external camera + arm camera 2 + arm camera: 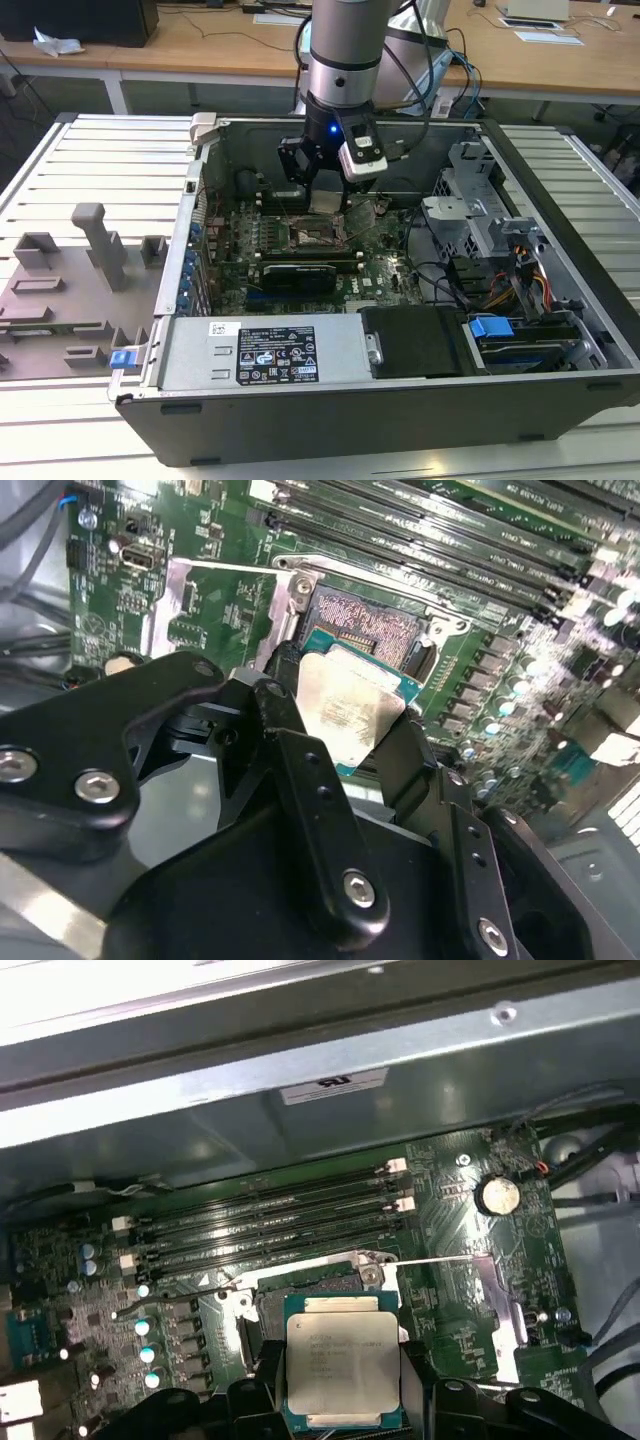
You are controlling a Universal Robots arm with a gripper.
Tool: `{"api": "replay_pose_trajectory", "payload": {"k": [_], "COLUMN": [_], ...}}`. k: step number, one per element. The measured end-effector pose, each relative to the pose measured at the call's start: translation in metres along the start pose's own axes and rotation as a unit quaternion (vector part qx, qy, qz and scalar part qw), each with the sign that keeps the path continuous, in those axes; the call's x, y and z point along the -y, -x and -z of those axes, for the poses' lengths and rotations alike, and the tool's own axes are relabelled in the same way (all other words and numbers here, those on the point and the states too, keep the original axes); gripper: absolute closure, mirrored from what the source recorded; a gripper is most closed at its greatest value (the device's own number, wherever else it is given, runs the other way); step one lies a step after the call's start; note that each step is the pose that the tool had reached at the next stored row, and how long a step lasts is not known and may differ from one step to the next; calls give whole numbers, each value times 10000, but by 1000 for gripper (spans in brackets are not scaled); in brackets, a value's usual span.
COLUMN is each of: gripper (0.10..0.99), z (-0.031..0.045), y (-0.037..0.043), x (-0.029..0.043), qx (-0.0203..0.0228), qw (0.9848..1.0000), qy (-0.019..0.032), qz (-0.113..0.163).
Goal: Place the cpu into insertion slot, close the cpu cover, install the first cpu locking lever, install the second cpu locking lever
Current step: 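Place the cpu into insertion slot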
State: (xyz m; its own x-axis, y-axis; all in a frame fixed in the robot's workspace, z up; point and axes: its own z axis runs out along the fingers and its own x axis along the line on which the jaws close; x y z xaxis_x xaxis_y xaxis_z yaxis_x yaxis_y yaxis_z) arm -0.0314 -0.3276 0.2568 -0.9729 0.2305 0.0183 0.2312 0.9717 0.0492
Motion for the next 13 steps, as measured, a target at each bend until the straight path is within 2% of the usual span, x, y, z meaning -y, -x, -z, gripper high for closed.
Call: {"api": "replay_pose_trajectory", "payload": {"k": [5,7,12,13], "gripper": [541,541,541,541], "z": [-4,-8,-13,-15], "y": [0,0,0,0], "x": [1,1,1,1], "qx": [19,33,49,55], "qw": [9992,9978,9950,9937], "qy": [7,12,18,20], "qz": [-392,-669,-994,-1123]}}
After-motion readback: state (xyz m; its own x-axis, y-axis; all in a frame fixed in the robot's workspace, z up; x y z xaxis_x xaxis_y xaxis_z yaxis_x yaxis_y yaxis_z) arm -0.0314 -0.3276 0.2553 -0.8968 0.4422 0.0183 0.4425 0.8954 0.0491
